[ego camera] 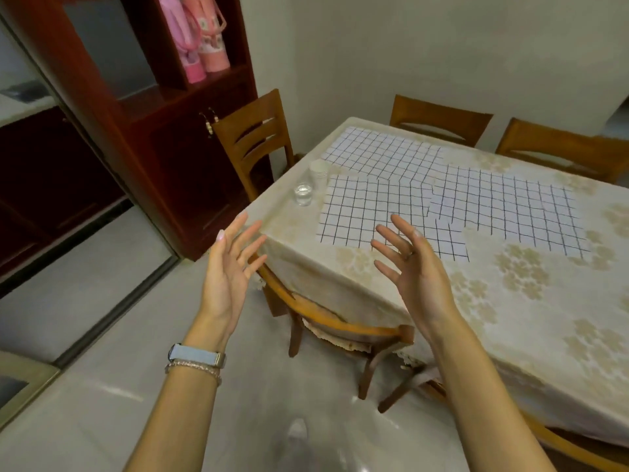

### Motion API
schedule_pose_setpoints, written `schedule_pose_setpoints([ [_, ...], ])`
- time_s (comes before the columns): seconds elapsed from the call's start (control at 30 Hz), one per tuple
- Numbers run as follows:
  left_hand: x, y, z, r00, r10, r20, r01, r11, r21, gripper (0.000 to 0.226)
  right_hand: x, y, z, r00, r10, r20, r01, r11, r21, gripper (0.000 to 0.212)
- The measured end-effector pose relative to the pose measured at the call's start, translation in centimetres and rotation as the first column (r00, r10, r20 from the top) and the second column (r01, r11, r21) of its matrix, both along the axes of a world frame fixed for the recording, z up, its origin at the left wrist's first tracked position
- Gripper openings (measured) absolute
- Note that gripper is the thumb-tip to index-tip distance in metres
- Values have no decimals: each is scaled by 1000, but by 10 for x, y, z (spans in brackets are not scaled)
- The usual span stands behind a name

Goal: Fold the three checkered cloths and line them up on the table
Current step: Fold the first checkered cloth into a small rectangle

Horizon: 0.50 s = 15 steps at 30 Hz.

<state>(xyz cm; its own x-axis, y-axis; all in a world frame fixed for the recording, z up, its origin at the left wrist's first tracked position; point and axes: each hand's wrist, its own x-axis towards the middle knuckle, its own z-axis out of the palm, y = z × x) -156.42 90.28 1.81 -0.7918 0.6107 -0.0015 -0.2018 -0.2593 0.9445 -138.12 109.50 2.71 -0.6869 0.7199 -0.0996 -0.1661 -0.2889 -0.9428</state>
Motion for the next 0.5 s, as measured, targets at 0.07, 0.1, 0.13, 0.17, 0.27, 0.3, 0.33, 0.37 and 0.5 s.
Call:
schedule_pose_setpoints([
  [0.07,-30,15,1,999,-40,2,40,999,-18,49,-24,7,0,999,-43,8,43,999,0,40],
  [0.1,-44,22,0,998,-62,8,62,998,-21,50,-34,11,0,998,-62,13,62,998,4,40],
  [0.13,-58,30,0,996,-84,18,85,996,-23,50,-44,14,-1,997,-82,14,82,997,8,40],
  [0.17,-71,38,-1,994,-105,27,106,994,-26,50,-52,18,-3,995,-103,12,102,995,12,40],
  [0.27,-102,65,-8,986,-159,55,161,986,-34,48,-73,29,-7,988,-147,36,146,989,22,41],
  [0.3,-109,75,-10,982,-174,67,176,984,-34,48,-78,34,-9,986,-159,51,158,987,28,41],
  [0.33,-117,84,-12,979,-187,80,191,981,-34,48,-83,40,-11,983,-172,67,170,985,34,40],
  [0.37,-123,94,-15,975,-200,96,204,978,-35,49,-88,46,-13,979,-185,83,183,982,41,39],
  [0.5,-144,137,-31,959,-247,135,259,963,-75,49,-105,78,-25,964,-226,138,217,973,77,35],
])
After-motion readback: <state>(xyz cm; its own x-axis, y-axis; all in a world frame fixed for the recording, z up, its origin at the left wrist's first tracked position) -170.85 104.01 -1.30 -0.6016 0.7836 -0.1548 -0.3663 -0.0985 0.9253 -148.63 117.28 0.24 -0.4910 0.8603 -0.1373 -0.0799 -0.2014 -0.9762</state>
